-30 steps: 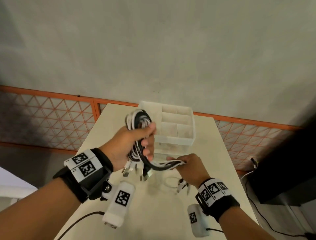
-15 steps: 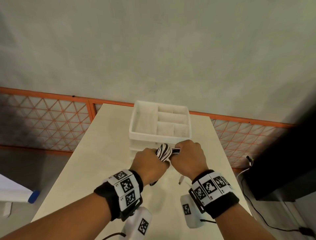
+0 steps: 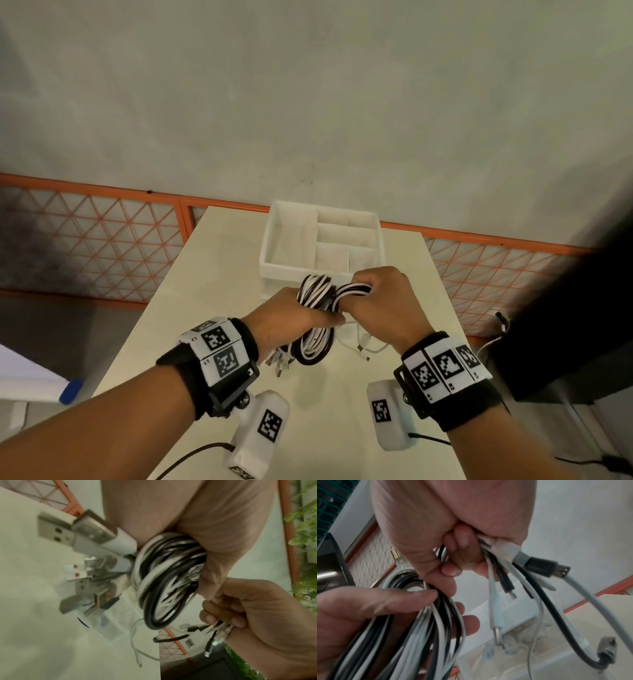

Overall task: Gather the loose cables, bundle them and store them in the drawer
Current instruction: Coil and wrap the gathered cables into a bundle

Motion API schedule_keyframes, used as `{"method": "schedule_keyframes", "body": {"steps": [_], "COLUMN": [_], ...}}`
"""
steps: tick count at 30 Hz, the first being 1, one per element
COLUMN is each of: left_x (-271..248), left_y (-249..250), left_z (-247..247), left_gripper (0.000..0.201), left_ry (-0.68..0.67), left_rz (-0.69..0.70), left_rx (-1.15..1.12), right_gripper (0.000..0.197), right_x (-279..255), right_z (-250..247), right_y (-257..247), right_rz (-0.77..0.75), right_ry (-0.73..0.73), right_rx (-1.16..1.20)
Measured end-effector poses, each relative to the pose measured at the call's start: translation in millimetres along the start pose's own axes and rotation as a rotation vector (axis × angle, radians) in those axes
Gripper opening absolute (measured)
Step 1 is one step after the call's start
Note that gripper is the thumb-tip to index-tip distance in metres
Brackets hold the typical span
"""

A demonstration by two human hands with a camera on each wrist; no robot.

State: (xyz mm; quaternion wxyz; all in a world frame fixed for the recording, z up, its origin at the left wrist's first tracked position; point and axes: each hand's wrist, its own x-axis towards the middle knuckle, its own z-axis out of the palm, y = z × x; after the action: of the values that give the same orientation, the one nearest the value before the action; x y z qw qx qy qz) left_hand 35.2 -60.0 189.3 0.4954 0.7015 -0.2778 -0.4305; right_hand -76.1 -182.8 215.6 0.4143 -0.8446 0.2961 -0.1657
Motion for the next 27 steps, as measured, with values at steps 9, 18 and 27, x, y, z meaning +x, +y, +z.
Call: {"method": "schedule_keyframes", "body": {"steps": [9,18,27], "left_x": [-1.9,5.8,0.9], "left_y": [-10.4,-8.3,1.5], "left_z": [8.3,1.1,20.1], "left_gripper": [0.02,0.022,0.066], "left_ry": [-0.064,0.189,0.072], "left_rz": [0.05,-0.008,-0.007], "left_rx": [-0.149,-0.314,-0.457], "right_gripper": [0.013,0.01,0.034], "right_x": [-1.1,2.1,-28.2], "right_z": [0.2,-24.6,48.0], "right_y": [-3.5,16.8,5.4], "right_rz": [-0.004,0.067,-0.294], "right_ry": [-0.03,-0.116,0.133], "right_rx": [-0.05,0.096,0.131]}}
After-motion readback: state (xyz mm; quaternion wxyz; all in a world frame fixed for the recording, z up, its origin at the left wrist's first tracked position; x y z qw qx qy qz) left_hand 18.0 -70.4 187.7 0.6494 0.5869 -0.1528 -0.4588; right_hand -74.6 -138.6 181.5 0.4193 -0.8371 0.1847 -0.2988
